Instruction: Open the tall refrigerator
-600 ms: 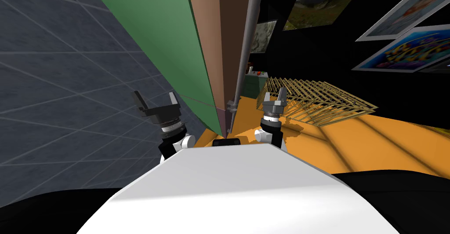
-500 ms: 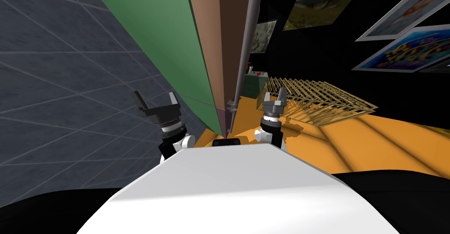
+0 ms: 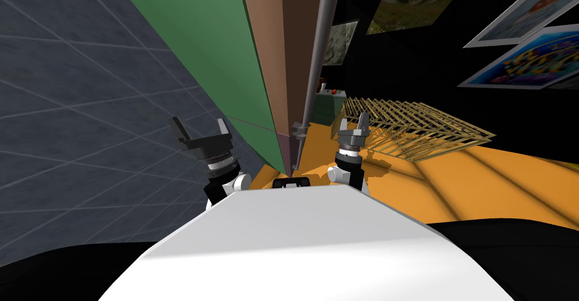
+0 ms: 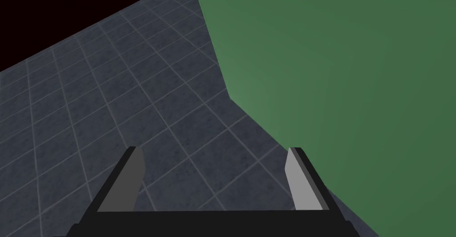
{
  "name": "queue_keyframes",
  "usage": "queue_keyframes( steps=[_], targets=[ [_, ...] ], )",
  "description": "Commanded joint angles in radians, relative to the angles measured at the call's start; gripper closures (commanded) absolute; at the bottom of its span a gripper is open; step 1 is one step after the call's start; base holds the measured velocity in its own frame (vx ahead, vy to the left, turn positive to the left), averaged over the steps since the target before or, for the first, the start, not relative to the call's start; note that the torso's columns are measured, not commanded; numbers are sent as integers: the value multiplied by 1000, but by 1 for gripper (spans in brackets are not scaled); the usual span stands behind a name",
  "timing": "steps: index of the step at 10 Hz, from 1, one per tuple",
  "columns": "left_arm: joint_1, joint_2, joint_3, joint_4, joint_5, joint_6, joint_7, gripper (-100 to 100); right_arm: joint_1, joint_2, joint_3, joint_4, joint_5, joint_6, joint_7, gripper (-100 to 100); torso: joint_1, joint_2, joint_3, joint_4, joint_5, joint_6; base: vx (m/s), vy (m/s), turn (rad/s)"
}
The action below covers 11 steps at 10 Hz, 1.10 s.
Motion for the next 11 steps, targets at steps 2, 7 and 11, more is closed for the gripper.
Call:
queue_keyframes(
  steps=[2, 7, 11],
  targets=[
    [0, 0, 0, 0, 0, 0, 0, 0, 0, 0, 0, 0, 0, 0, 0, 0, 0, 148, -295, 148, 0, 0, 0, 0, 0],
    [-12, 95, 2, -20, -7, 85, 15, -100, 0, 0, 0, 0, 0, 0, 0, 0, -1, 341, -683, 341, 0, 0, -5, -23, -32],
    [-27, 132, 4, -34, -15, 184, 31, -100, 0, 0, 0, 0, 0, 0, 0, 0, 0, 342, -684, 342, 0, 0, -9, -45, -44]
  ],
)
